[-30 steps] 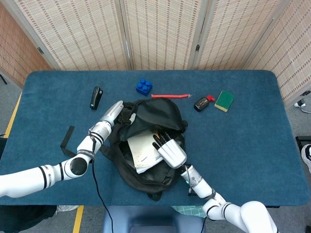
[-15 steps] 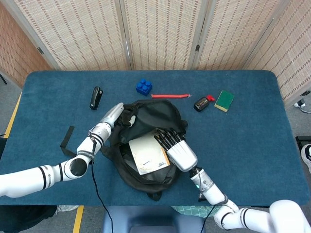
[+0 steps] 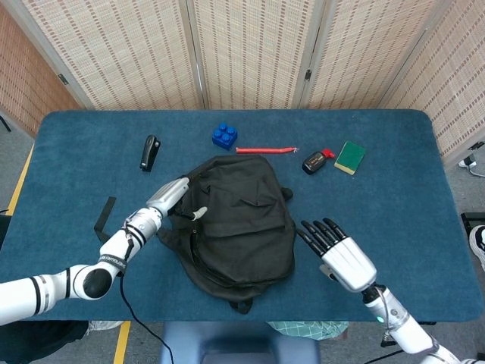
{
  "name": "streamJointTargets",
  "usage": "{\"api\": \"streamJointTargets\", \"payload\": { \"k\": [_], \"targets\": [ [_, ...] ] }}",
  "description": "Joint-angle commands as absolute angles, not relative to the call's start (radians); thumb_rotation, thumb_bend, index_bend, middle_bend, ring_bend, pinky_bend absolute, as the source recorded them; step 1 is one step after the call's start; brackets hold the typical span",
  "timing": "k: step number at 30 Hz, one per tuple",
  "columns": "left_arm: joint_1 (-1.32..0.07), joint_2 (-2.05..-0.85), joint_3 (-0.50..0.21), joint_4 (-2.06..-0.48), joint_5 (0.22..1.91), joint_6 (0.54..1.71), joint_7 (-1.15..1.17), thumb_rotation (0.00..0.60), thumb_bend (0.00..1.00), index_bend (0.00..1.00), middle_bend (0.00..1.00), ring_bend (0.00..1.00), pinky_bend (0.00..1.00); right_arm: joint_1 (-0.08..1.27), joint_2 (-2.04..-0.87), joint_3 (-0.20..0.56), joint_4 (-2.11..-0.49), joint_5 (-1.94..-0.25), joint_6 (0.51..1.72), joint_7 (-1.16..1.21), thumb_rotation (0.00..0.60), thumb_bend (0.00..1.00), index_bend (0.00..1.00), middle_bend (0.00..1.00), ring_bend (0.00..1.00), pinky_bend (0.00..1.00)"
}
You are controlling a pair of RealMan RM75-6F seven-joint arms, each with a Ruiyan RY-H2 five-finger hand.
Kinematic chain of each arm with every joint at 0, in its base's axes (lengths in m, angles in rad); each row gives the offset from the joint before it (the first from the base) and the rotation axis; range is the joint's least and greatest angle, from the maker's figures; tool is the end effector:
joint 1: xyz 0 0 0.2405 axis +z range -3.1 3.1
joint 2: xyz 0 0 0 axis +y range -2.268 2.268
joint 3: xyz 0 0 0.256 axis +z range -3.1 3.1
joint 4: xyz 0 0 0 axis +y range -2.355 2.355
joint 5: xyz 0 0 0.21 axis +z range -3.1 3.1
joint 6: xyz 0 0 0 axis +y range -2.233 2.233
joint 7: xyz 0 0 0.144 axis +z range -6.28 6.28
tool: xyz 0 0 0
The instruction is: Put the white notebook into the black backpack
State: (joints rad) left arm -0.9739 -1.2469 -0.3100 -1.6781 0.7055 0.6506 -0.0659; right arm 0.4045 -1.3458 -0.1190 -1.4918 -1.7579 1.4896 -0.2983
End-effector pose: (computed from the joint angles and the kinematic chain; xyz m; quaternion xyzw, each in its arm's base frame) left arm -0.0784 0.3902 0.0505 -0.6423 -0.5922 -0.4050 0.2697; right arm -0.2254 -0.2200 0.0633 0.7691 -0.1770 0.4240 0.4444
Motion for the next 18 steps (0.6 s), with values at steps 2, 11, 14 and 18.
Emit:
{"api": "streamJointTargets", "payload": {
  "k": [2,11,14,18],
  "targets": [
    [-0.868,-1.199,-0.279,-1.751,0.832,0.789,-0.076,0.600,0.44,0.15,0.13,0.11,0.00,0.349,-1.308,-0.114,-1.465,-1.734,1.539,-0.230,0.600,0.08,0.02,0.14,0.18,0.18],
    [-0.661,-1.210,-0.180,-1.745,1.021,1.186,0.022,0.600,0.45,0.21,0.14,0.15,0.00,0.297,-1.227,-0.069,-1.482,-1.607,1.518,-0.045,0.600,0.21,0.08,0.14,0.22,0.23],
    [-0.590,-1.207,-0.143,-1.740,1.073,1.280,0.034,0.600,0.45,0.21,0.15,0.15,0.00,0.283,-1.187,-0.064,-1.506,-1.560,1.483,0.026,0.600,0.21,0.06,0.10,0.19,0.20],
    [-0.496,-1.195,-0.097,-1.735,1.133,1.379,0.033,0.600,0.45,0.21,0.15,0.15,0.00,0.260,-1.140,-0.056,-1.540,-1.510,1.456,0.073,0.600,0.21,0.00,0.03,0.10,0.10]
  ]
}}
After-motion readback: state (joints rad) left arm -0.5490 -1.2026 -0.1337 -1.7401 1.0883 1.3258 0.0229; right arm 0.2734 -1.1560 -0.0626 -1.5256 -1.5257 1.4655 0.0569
